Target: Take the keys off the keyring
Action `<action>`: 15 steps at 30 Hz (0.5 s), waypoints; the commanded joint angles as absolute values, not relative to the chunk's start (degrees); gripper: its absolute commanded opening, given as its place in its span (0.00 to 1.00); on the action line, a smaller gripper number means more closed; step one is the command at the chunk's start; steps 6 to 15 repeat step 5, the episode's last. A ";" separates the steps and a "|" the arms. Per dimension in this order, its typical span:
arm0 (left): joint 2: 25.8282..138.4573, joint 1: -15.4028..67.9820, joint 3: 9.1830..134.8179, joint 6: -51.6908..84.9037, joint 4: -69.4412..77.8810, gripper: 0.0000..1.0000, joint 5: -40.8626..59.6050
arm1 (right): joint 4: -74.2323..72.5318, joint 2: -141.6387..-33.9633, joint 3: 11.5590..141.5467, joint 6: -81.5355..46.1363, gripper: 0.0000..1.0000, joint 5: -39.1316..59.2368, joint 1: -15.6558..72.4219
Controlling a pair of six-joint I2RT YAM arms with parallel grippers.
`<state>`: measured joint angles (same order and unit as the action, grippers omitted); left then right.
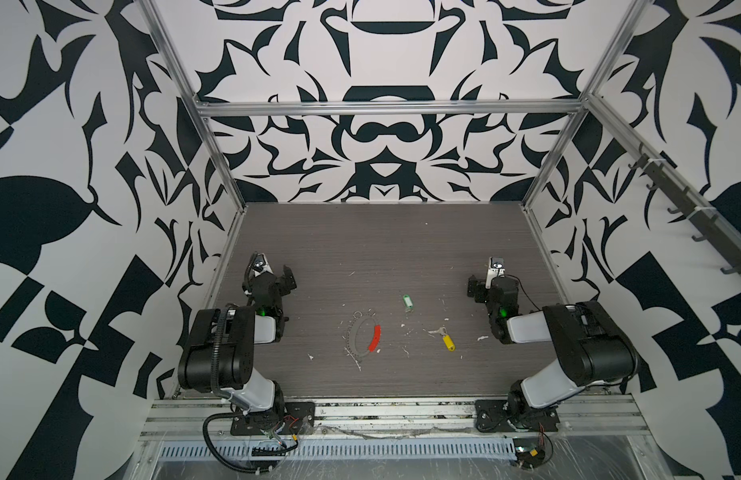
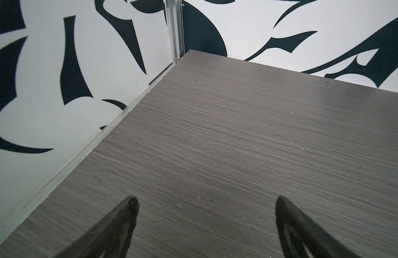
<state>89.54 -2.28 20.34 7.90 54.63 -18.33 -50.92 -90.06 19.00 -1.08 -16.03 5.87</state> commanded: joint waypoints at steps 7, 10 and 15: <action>89.68 -2.37 20.14 7.82 56.09 0.99 -18.24 | -53.04 -89.50 20.26 -1.14 1.00 -15.56 5.80; 89.68 -2.37 20.14 7.82 56.09 0.99 -18.24 | -53.04 -89.50 20.26 -1.14 1.00 -15.56 5.80; 89.68 -2.37 20.14 7.82 56.09 0.99 -18.24 | -53.04 -89.50 20.26 -1.14 1.00 -15.56 5.80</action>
